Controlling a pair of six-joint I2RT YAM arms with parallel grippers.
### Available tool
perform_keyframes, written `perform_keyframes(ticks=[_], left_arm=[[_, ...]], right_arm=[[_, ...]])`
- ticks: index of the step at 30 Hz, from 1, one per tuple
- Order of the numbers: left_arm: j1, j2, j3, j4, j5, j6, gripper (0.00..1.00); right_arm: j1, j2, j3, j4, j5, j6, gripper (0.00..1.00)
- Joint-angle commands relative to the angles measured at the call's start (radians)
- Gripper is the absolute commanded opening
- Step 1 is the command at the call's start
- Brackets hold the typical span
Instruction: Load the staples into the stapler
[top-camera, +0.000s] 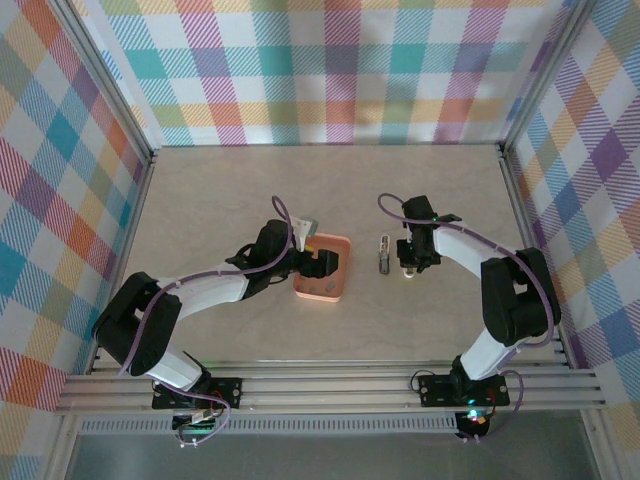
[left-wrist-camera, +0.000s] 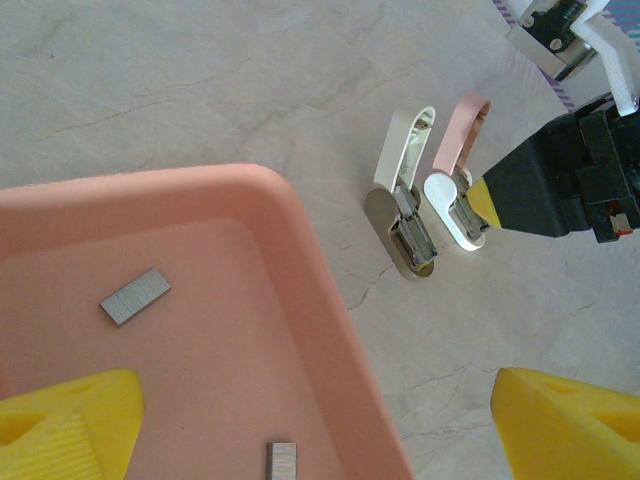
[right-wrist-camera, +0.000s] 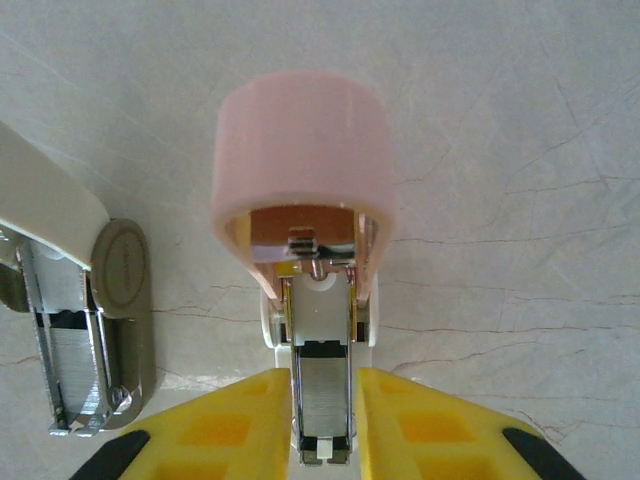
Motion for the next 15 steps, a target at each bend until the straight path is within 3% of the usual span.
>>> perform_keyframes(ticks=[1,9,15], left_arm=[[-0.014,-0.003,-0.005,0.014,0.008,0.02,0.9],[-0.014,-0.006,-0.003,0.013,0.009,0.021,0.9],[-0.014,-0.007,-0.001,0.01,0.012,0.024,0.9]], right_arm=[[-0.003,-0.007,0.009,-0.007,-0.012,0.004,0.24],[-0.012,-0.08,0.005,-0.01,-0.041,0.029,0.25],[-0.114,-0.118,-0.02,0.006,-0.203,0.083,0.27]])
